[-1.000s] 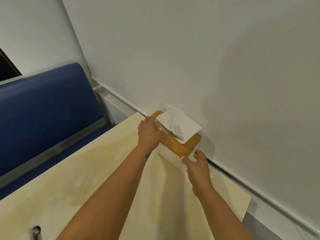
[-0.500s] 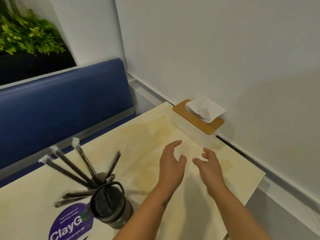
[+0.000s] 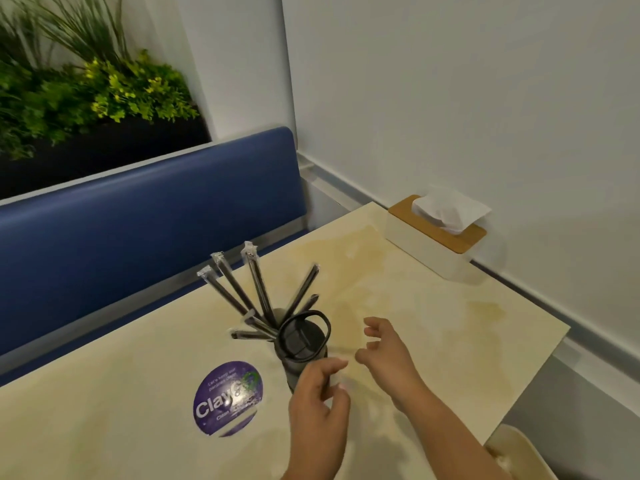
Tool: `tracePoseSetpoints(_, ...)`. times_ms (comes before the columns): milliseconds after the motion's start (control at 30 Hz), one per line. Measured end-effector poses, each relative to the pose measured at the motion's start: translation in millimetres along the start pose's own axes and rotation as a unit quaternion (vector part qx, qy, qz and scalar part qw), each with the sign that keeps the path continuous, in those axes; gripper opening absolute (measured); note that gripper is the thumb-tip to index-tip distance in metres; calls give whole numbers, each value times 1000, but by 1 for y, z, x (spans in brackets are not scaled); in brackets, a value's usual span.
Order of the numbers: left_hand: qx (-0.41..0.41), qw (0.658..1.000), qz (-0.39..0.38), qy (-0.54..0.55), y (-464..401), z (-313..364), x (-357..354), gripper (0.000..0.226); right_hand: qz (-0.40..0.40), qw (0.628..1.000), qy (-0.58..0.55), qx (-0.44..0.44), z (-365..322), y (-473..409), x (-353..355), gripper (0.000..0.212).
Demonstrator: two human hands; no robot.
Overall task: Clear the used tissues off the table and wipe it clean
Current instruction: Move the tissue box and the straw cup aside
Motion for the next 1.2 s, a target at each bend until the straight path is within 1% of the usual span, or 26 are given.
tracePoseSetpoints(67, 22, 999, 27, 5, 5, -15, 19, 53, -27, 1000, 15, 3, 1, 2, -20, 63)
tracePoseSetpoints(167, 55, 997, 50, 7, 4, -36, 40, 35, -59, 997, 40, 13, 1, 2, -44, 70)
tracePoseSetpoints(233, 76, 995, 59, -6, 1, -51, 50, 39, -74, 996, 53, 19, 0, 1, -54, 75)
tracePoseSetpoints(367, 117, 990, 71, -32, -7, -75, 64, 37, -98, 992, 73, 39, -2, -1, -66, 83)
tracePoseSetpoints(467, 141, 986, 77, -36, -16, -89, 71, 36, -110, 990, 66, 59, -4, -3, -72, 80)
tracePoseSetpoints(600, 143, 986, 73, -51, -27, -101, 73, 34, -127, 986, 51, 96, -10, -1, -80, 71)
tracePoseSetpoints(667, 145, 985, 70, -57, -28, -106, 72, 35, -119, 986, 47, 105, -10, -1, -82, 72)
tracePoseSetpoints(800, 151, 986, 45, -63, -25, -110, 62, 40, -94, 988, 43, 114, -10, 1, -81, 77)
tracePoseSetpoints(867, 151, 987, 12, -53, -24, -110, 51, 46, -84, 987, 49, 128, -13, 2, -78, 75)
tracePoseSetpoints(967, 137, 988, -47, -52, -25, -103, 30, 61, -74, 987, 48, 135, -12, 3, -72, 72)
tracePoseSetpoints(1033, 126, 988, -62, -56, -27, -95, 19, 67, -65, 990, 31, 124, -6, 2, -64, 75)
tracePoseSetpoints(1200, 113, 989, -87, -37, -32, -79, -17, 71, -47, 994, 5, 102, 5, -5, -24, 81)
Point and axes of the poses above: each hand's wrist, its own y-axis away from the middle knuckle, its own x-axis out of the back of the hand, z = x × y, the point moved 10 cm from there along -y, towards the middle knuckle, and after that the axes turned 6 degrees about -y, right-handed, at the moved point
